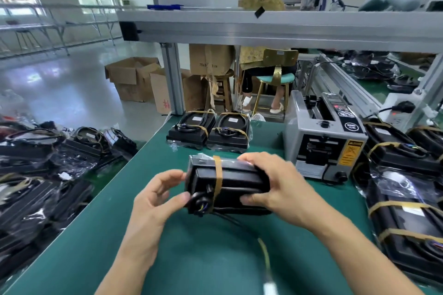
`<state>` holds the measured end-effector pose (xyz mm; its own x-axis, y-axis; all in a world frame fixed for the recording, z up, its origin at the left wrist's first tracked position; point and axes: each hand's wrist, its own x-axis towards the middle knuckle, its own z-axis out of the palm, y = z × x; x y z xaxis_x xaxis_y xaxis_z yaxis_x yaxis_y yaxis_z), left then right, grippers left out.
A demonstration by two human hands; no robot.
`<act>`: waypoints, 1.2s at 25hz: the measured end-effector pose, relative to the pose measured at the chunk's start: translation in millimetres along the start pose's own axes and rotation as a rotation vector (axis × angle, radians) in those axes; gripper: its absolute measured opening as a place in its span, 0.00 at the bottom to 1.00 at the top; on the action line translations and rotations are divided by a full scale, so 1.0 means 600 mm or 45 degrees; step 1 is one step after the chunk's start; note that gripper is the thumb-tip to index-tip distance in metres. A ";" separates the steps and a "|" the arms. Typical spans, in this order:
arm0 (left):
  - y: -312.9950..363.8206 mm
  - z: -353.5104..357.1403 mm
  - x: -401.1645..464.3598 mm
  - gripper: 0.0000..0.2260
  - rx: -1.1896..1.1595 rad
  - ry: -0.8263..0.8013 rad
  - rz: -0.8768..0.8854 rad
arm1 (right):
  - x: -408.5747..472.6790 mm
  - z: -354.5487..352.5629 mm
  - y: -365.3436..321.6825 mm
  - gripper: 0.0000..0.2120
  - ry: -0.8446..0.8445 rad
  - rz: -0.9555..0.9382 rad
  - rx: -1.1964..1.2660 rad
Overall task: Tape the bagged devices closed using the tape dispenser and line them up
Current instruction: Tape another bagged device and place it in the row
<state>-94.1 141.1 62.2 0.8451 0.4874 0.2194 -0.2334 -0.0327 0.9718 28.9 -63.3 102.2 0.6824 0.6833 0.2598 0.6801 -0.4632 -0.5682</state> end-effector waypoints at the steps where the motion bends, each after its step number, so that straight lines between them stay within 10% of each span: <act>1: 0.006 0.009 -0.003 0.19 0.078 -0.009 0.037 | -0.006 -0.011 0.001 0.29 -0.005 0.001 -0.098; 17: 0.055 0.074 0.040 0.04 0.098 -0.452 -0.479 | -0.054 -0.029 0.045 0.26 -0.143 0.040 -0.275; 23: 0.061 0.068 0.065 0.13 0.190 -0.630 -0.449 | -0.054 -0.028 0.045 0.27 -0.149 0.025 -0.284; 30: 0.036 0.063 0.026 0.06 0.056 -0.201 -0.079 | -0.047 -0.026 0.049 0.27 -0.142 0.048 -0.253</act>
<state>-67.6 114.9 89.8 0.9231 0.3469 0.1663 -0.1600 -0.0468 0.9860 33.7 -104.8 90.3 0.6822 0.7162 0.1470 0.7014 -0.5843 -0.4081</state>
